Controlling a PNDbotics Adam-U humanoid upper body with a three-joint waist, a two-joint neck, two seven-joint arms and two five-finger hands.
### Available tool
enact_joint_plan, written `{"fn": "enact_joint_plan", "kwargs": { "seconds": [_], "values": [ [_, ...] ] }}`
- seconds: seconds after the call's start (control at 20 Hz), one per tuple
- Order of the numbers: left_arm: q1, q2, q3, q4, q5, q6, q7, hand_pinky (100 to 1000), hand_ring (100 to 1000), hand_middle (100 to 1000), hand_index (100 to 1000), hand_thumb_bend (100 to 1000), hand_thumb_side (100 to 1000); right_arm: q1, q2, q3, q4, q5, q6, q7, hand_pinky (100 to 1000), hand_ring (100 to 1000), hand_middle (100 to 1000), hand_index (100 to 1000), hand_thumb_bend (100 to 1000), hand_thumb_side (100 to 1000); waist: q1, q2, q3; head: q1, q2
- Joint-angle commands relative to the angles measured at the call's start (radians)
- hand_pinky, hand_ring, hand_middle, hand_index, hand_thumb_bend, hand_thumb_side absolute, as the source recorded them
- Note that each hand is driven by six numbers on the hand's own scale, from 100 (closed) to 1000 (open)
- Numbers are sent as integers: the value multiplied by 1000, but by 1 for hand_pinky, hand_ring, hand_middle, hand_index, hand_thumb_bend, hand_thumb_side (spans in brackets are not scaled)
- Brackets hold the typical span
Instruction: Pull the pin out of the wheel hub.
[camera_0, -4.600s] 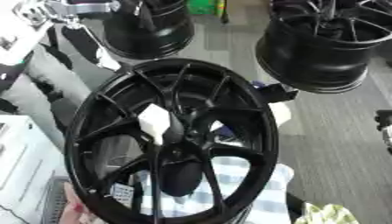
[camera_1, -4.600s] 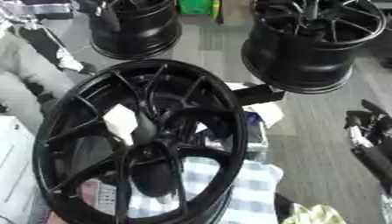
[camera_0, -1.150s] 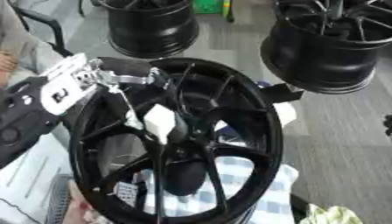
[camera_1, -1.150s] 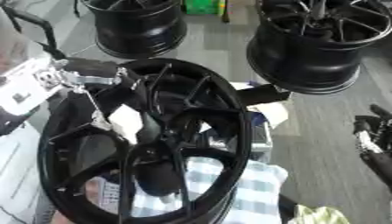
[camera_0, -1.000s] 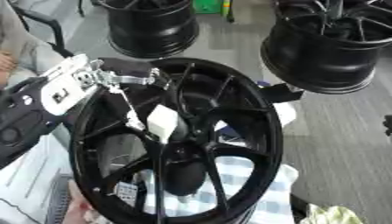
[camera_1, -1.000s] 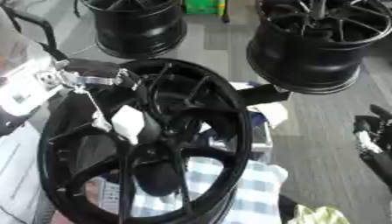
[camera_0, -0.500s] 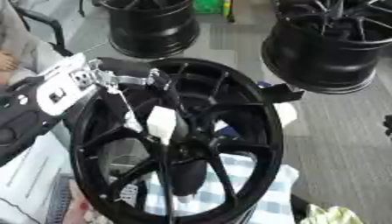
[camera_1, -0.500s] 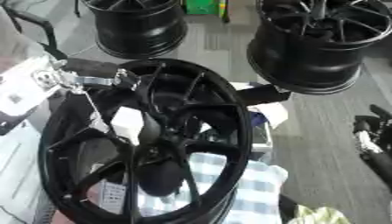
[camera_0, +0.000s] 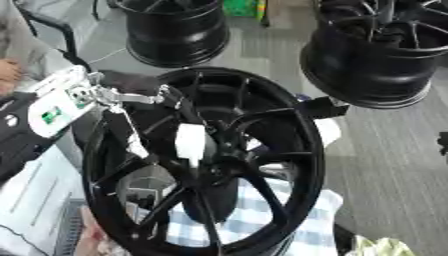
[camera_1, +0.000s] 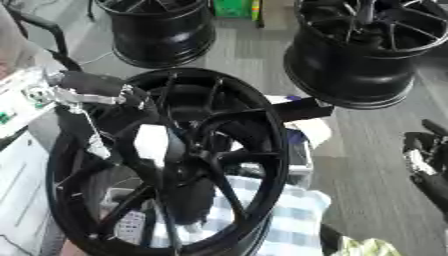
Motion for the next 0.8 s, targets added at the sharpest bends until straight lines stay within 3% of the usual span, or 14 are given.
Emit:
{"fn": "enact_joint_plan", "kwargs": {
  "seconds": [0.05, 0.4, 0.8],
  "values": [
    [-11, 35, 16, -12, 14, -317, -317, 819, 759, 779, 865, 625, 413, -10, -26, -7, -10, 2, -1, 1, 806, 804, 731, 935, 100, 464, 0, -13, 1, -4, 5],
    [-15, 34, 8, -43, 118, -254, -317, 822, 752, 773, 861, 649, 512, -10, -27, -6, -9, 3, -1, 2, 806, 803, 731, 935, 100, 464, -2, -13, 0, -2, 5],
    [-33, 35, 39, -83, 174, -186, -317, 826, 766, 784, 869, 643, 498, -9, -26, -7, -9, 5, 0, 3, 806, 803, 731, 935, 100, 465, -1, -15, 0, -3, 5]
  ]
}}
